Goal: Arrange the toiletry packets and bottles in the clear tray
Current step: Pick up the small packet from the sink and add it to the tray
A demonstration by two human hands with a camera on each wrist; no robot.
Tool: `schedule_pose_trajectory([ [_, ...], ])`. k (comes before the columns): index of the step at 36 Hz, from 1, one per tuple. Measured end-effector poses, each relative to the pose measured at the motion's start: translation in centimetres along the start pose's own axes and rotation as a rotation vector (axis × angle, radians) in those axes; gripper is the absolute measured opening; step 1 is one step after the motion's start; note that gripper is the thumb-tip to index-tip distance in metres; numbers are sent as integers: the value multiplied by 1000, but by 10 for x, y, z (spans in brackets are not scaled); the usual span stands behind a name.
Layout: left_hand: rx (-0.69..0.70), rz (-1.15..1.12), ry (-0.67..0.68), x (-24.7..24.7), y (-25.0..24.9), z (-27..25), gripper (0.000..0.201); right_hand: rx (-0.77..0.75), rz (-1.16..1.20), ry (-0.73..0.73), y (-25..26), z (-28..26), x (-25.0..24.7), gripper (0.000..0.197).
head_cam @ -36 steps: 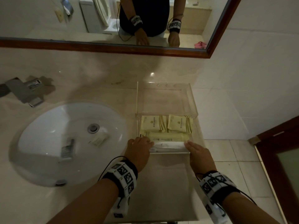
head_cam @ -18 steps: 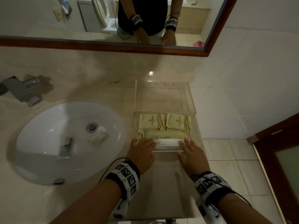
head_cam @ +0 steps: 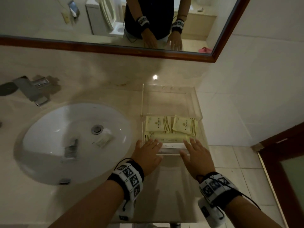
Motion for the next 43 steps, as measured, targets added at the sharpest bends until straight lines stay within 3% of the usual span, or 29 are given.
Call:
schedule_pose_trajectory([
  [4,-2,-89,-49,-13,14,-15,53,-74,61,-63,29,-1,-19,56],
  [8,-54,-159,-109,-31,44,-35,48,-111,144,-117,64,10,-31,41],
  [16,-191,-276,-186,-40,141,-82,48,-309,208,-122,166,17,-28,31],
  [28,-369,-384,-245,-29,315,-157,46,-387,166,85,360,26,24,34],
  [36,-409,-436,-205,-15,398,-187,45,-314,127,269,427,45,67,34],
  [43,-366,-520,75,-12,416,-167,44,-143,18,492,443,84,106,38],
])
Point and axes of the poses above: each hand's wrist, its own z-axis towards the middle knuckle, its own x-axis out of the palm, y = z × x, the point moved 7 cm from there along z, towards the middle knuckle, and after that the axes turned 5 degrees about y, right-handed, at the moved point
